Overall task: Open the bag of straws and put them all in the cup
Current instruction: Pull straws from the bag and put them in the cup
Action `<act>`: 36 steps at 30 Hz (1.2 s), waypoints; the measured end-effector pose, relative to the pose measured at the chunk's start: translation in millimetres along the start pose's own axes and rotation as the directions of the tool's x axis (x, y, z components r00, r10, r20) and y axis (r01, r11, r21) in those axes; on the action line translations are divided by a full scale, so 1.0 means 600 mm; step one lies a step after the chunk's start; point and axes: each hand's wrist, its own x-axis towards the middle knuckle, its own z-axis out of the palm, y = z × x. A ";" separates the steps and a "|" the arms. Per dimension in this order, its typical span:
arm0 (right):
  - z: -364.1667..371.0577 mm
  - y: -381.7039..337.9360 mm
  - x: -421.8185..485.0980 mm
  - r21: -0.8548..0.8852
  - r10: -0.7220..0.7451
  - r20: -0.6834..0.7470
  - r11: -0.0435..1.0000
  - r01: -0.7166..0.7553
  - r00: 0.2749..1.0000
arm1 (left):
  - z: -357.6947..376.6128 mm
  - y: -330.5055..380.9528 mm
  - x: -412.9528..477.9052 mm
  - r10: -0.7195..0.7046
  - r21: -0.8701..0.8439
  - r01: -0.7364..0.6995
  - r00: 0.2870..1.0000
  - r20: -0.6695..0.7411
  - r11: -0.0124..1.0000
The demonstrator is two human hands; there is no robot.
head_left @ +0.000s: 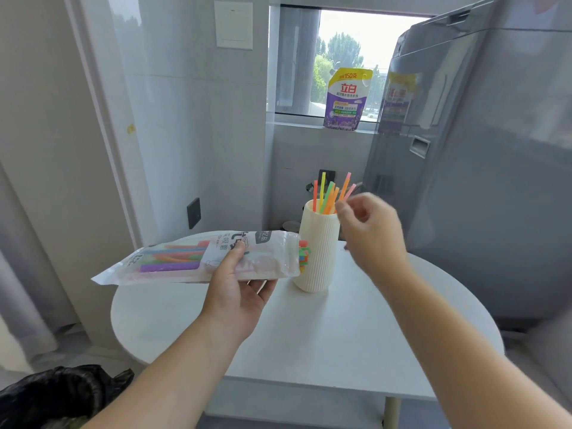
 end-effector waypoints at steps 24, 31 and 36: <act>-0.003 0.033 -0.058 0.391 0.398 0.459 0.712 -0.583 0.794 | -0.005 0.010 -0.010 0.078 0.150 -0.097 0.989 0.129 0.984; -0.003 0.035 -0.062 0.411 0.396 0.494 0.678 -0.609 0.774 | -0.005 0.012 -0.008 0.093 0.152 -0.112 0.988 0.125 0.982; -0.009 0.037 -0.054 0.442 0.387 0.429 0.698 -0.563 0.816 | -0.006 0.015 -0.009 0.080 0.120 -0.092 0.992 0.100 0.989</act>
